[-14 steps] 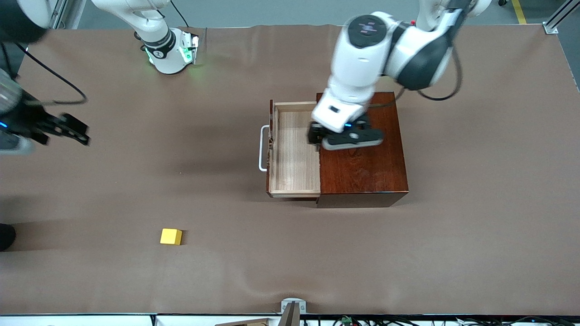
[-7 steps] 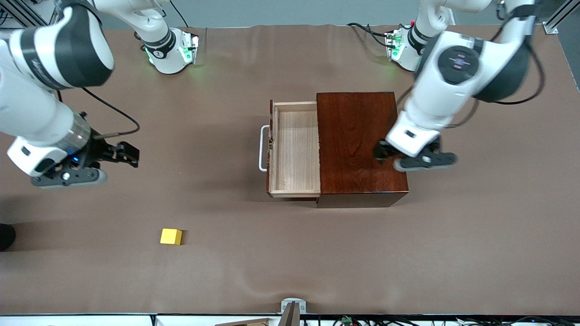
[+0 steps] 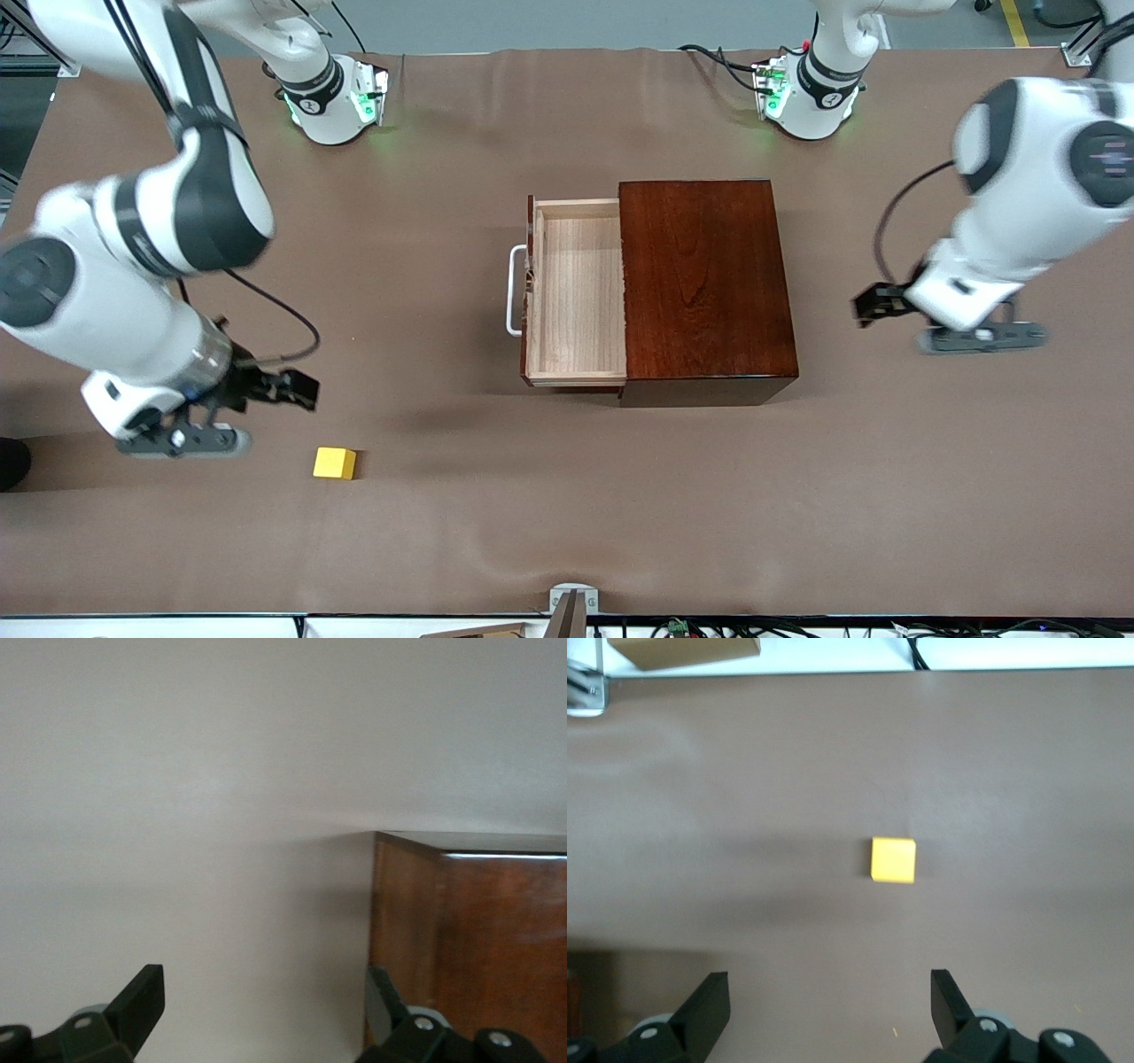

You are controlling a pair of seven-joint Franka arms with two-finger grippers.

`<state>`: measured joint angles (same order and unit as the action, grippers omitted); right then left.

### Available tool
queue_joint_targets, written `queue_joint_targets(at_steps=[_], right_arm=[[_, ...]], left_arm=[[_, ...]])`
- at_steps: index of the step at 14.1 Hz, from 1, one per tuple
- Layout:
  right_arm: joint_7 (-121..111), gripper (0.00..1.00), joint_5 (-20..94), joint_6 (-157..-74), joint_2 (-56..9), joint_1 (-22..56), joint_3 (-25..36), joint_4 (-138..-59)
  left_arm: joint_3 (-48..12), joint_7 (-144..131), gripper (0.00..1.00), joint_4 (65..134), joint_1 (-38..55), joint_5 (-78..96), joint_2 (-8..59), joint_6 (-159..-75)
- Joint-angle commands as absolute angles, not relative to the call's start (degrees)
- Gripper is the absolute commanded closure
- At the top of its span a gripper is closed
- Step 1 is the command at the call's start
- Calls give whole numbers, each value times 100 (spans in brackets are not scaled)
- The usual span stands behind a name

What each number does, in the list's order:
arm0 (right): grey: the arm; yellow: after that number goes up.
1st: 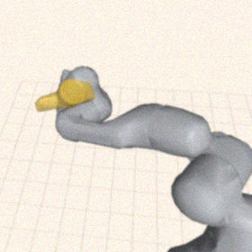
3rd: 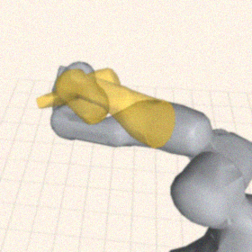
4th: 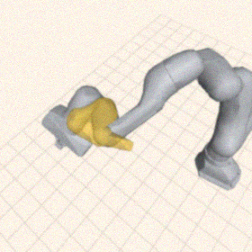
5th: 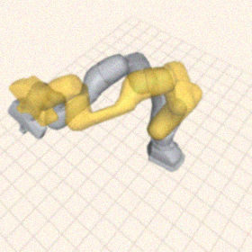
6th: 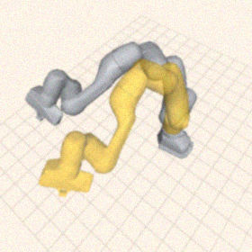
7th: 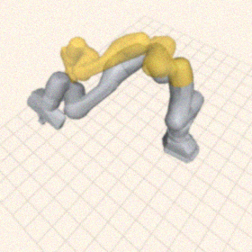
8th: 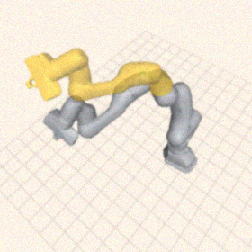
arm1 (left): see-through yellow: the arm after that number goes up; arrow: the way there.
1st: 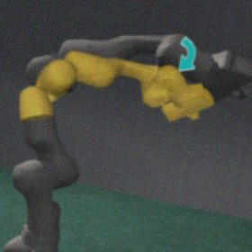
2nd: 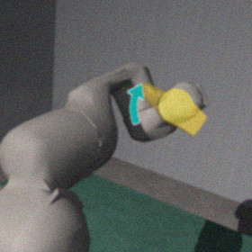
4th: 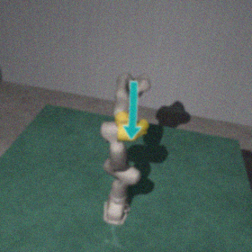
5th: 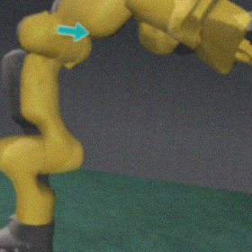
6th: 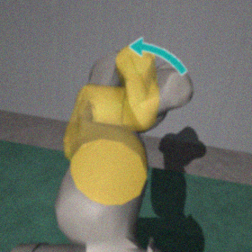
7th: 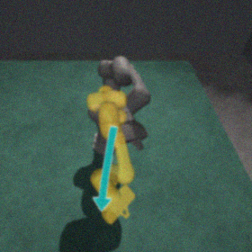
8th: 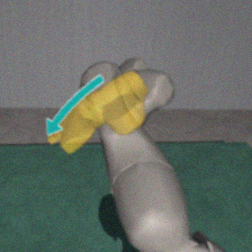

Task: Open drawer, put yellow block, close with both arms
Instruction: 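Retract the left gripper while the right gripper reaches the yellow cube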

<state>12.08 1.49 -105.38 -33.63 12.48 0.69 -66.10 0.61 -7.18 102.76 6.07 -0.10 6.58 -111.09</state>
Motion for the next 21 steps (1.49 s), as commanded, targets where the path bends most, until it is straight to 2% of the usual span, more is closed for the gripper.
queue_joint_targets(at_steps=[1,4,8,13,16,21], right_arm=[[1546,0,150,-10783,-4006,1353,123,-6179],[1495,0,132,-11213,-4219,1275,132,-6625],[1153,0,-158,-12311,-4376,1038,141,-7285],[914,0,-106,-12744,-4974,844,132,-7304],[966,0,-62,-12771,-5071,914,123,-7313],[1002,0,0,-13007,-5361,932,105,-7321]], left_arm=[[-18,-81,0,10441,37,412,405,-10952],[-18,-18,0,10494,-44,475,369,-10898],[-18,-9,0,10924,-53,475,53,-11038],[-26,-9,0,11470,-35,475,-447,-11373],[-26,-44,0,10962,-9,475,-580,-10901],[-26,-97,0,9714,18,466,-317,-10012]])
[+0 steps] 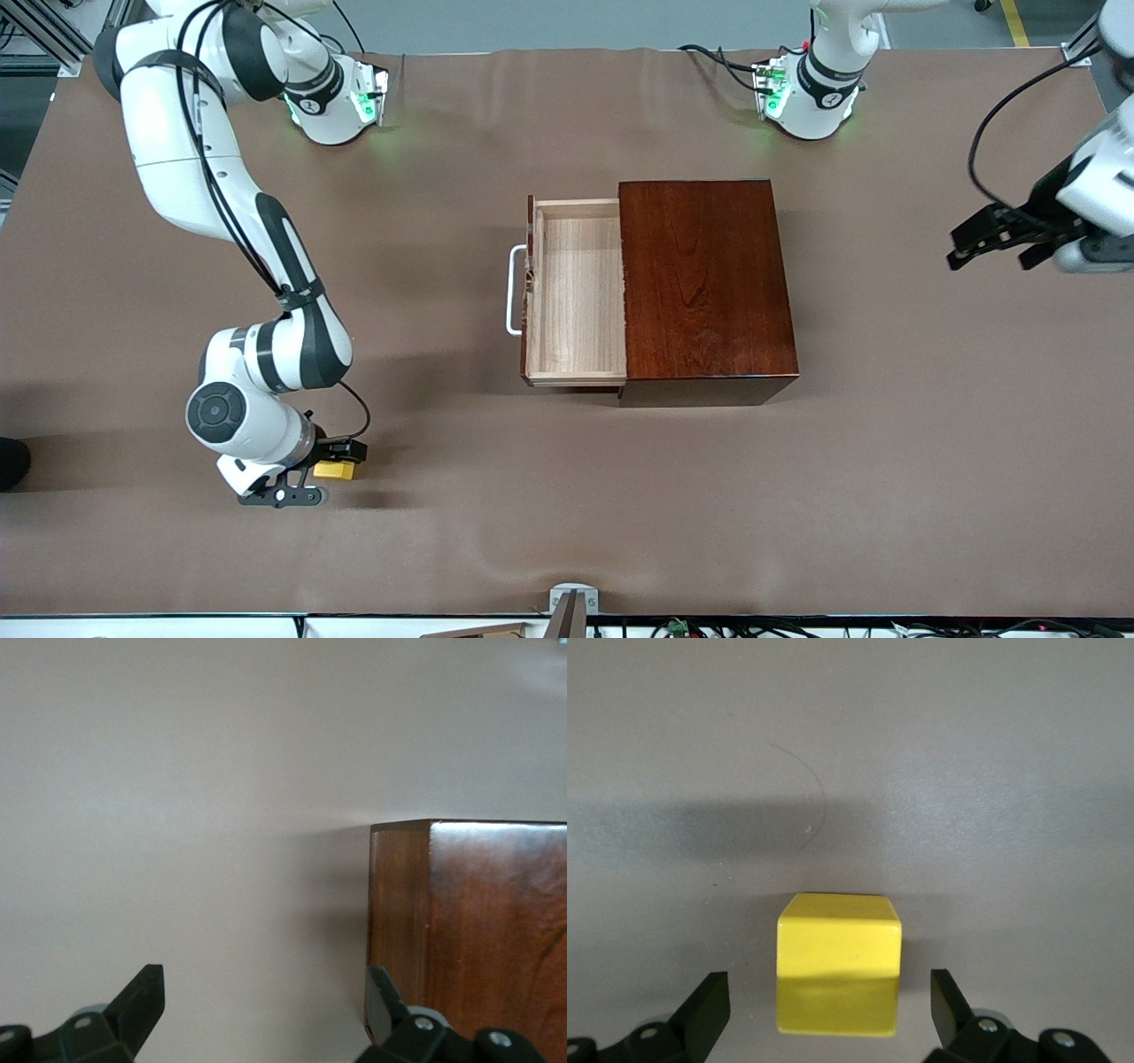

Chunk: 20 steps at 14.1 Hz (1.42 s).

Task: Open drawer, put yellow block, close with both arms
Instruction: 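Grasp the yellow cube with the right gripper and lift it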

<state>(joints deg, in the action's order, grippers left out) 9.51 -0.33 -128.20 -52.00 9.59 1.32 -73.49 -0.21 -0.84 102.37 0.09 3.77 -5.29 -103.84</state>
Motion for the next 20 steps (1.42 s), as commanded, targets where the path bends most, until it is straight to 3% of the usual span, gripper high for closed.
queue_joint_targets(at_steps=[1,2,4,5,7,10,15,17,20], right_arm=[[1002,0,44,-13017,-5387,932,105,-7313],[993,23,44,-13017,-5388,932,105,-7313],[958,81,44,-12999,-5379,932,105,-7278],[967,100,44,-12947,-5344,940,105,-7269],[958,100,44,-12833,-5152,941,97,-7251],[932,100,35,-11729,-4661,949,88,-7137],[1002,100,-17,-9540,-2929,1221,114,-7101],[1168,100,0,-9195,-2559,1361,97,-7101],[2587,100,18,-9097,-2452,2203,97,-7075]], left_arm=[[-26,-97,0,9521,26,457,-256,-9802],[-26,-97,0,9379,35,448,-203,-9600],[-26,-44,0,9369,18,448,-237,-9405],[-26,-35,0,9369,18,448,-237,-9352],[-35,-88,0,9369,35,448,-246,-9334],[-26,-106,0,9352,35,431,-185,-9325],[-105,-88,0,9176,27,387,-140,-9316],[-123,-114,0,9176,26,387,-149,-9316],[-123,-105,0,9185,0,387,-132,-9308]])
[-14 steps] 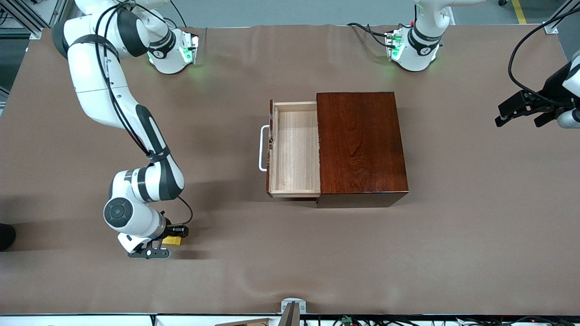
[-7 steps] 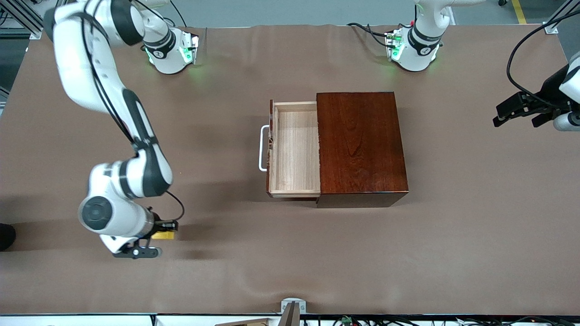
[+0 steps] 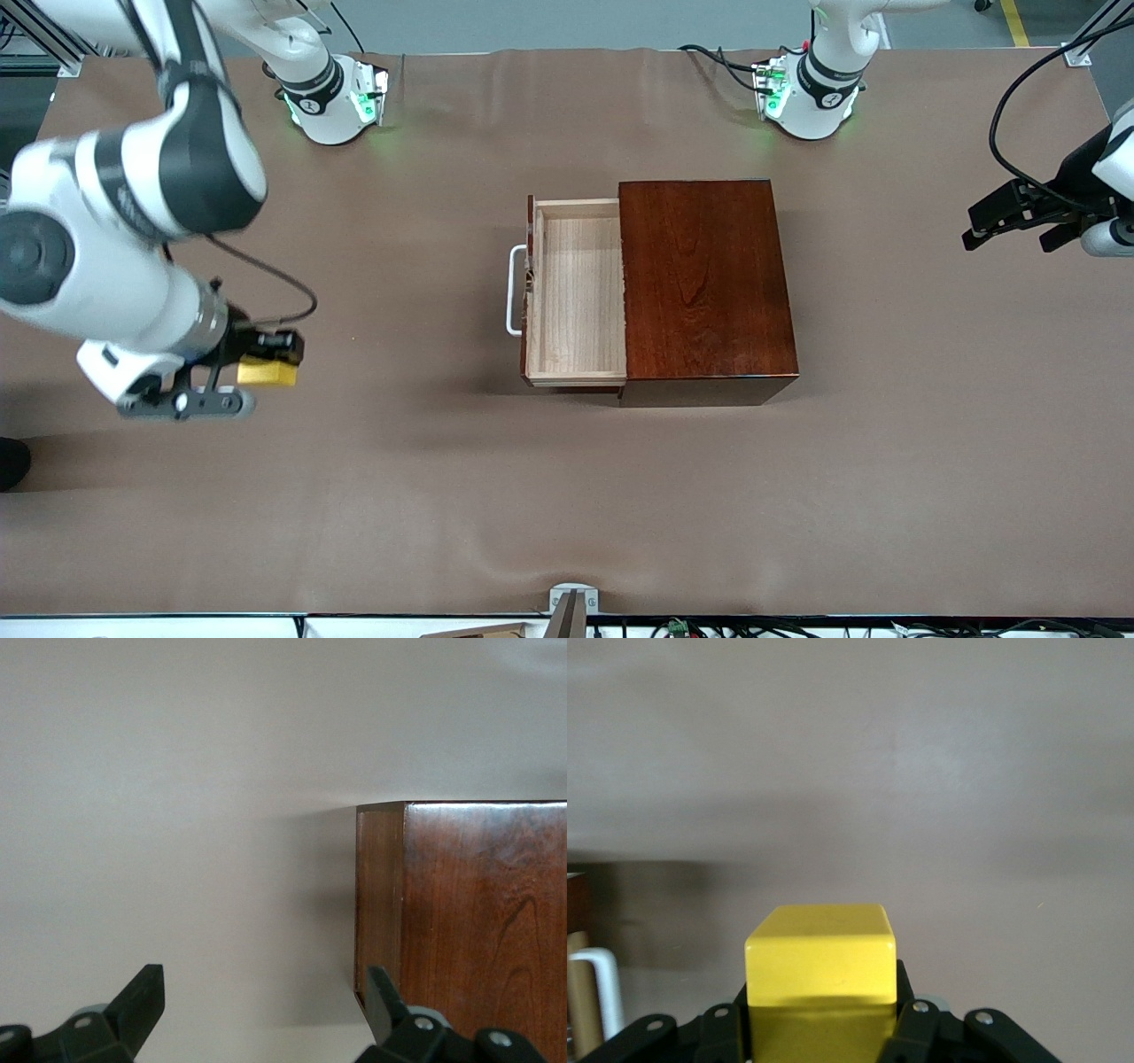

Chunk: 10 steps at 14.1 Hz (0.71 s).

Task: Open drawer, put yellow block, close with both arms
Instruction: 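Carry the yellow cube over the open drawer and lower it inside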

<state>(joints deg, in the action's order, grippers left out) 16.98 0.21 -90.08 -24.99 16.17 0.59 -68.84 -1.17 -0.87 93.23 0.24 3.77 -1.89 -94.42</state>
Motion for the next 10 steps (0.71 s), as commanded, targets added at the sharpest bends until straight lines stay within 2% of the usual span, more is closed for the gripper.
queue_joint_targets(at_steps=[1,5,10], right_arm=[[3141,100,-9,-9114,-2470,2537,105,-7066],[4683,100,-9,-9886,-2802,3654,97,-6900],[5370,100,18,-10660,-3742,4253,97,-6382]], left_arm=[[-123,-105,0,9185,-26,395,-106,-9316],[-114,-114,0,9184,-17,396,-97,-9316],[-114,-114,0,9185,-53,396,-88,-9316]])
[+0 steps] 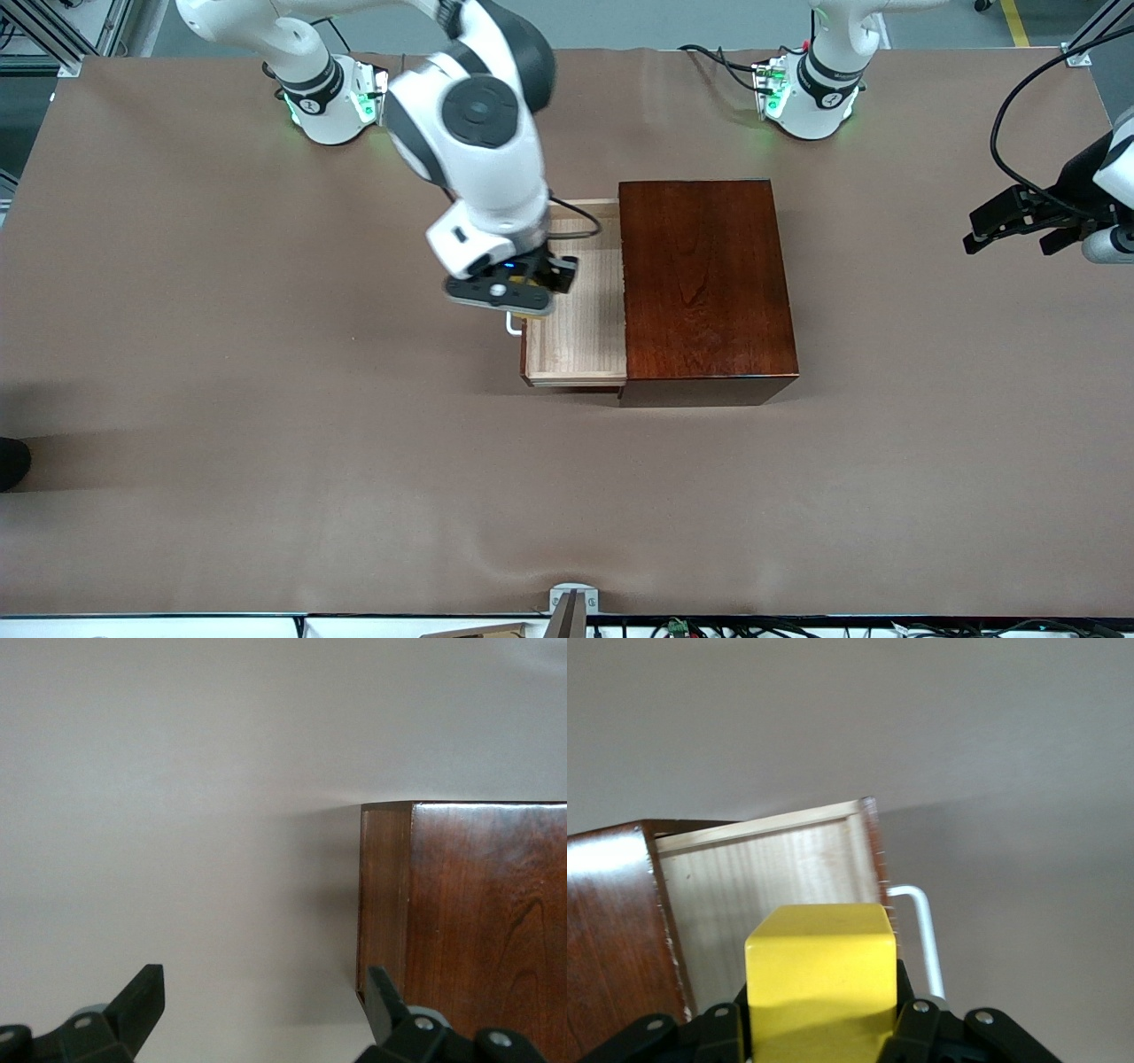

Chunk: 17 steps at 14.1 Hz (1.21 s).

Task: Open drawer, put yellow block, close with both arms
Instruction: 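Carry the yellow cube over the open drawer and lower it inside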

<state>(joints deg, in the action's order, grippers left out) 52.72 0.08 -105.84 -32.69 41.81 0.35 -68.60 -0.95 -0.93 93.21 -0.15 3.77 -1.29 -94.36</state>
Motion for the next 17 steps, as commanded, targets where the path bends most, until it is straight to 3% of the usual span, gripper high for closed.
queue_joint_targets(at_steps=[1,9,15,16,17], right_arm=[[5353,100,18,-10870,-3857,4271,97,-6390],[4940,100,62,-11531,-4526,4289,18,-6442],[4922,98,351,-11759,-4579,4386,-44,-6785],[4931,40,439,-11812,-4579,4386,-44,-6811],[4939,0,587,-11812,-4570,4368,-35,-6803]], left_arm=[[-114,-114,0,9185,-44,396,-88,-9308],[-114,-106,0,9185,-35,396,-88,-9316],[-114,-105,0,9176,-9,396,-97,-9308],[-114,-105,0,9176,-26,396,-97,-9308],[-114,-97,0,9184,-35,396,-97,-9316]])
